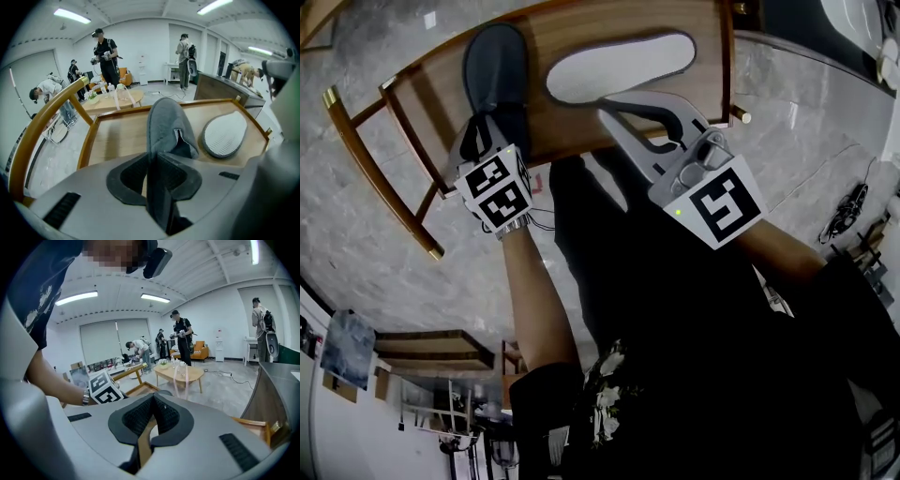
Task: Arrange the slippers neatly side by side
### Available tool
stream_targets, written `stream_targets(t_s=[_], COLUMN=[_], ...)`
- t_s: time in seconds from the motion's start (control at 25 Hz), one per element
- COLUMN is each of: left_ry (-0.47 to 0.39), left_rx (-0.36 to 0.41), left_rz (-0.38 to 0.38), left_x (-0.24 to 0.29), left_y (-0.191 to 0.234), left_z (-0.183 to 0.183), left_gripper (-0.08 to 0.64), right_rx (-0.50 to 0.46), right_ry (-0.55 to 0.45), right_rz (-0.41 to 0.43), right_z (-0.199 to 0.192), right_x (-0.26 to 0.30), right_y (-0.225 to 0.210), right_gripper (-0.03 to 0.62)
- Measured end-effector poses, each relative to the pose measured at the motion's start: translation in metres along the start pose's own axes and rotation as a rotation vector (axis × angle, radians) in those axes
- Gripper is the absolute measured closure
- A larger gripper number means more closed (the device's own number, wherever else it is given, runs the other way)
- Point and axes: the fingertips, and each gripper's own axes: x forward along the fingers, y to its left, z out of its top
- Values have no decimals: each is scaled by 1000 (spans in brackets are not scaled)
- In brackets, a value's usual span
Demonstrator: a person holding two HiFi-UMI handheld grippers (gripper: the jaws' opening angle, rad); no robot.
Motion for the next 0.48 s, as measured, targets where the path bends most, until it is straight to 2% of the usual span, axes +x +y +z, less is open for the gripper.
stream_targets(t_s=[0.2, 0.32, 0.36, 0.4, 0.48], left_ry=[-16, -12, -8, -5, 1], left_rx=[-111, -254, -305, -334, -308], left_rz=[7, 25, 31, 33, 37], left_x=[2, 8, 9, 10, 11], left_y=[2, 13, 14, 14, 7], left_z=[-3, -8, -11, -13, -13], left_gripper=[500, 518, 557, 557, 557], right_rx=[4, 8, 11, 14, 21], right_ry=[7, 16, 14, 12, 8], right_rz=[12, 15, 14, 14, 13], right_z=[-2, -6, -6, -7, -6], right_x=[-3, -3, -4, -4, -5], right_y=[1, 1, 0, 0, 0], right_gripper=[598, 598, 598, 598, 598])
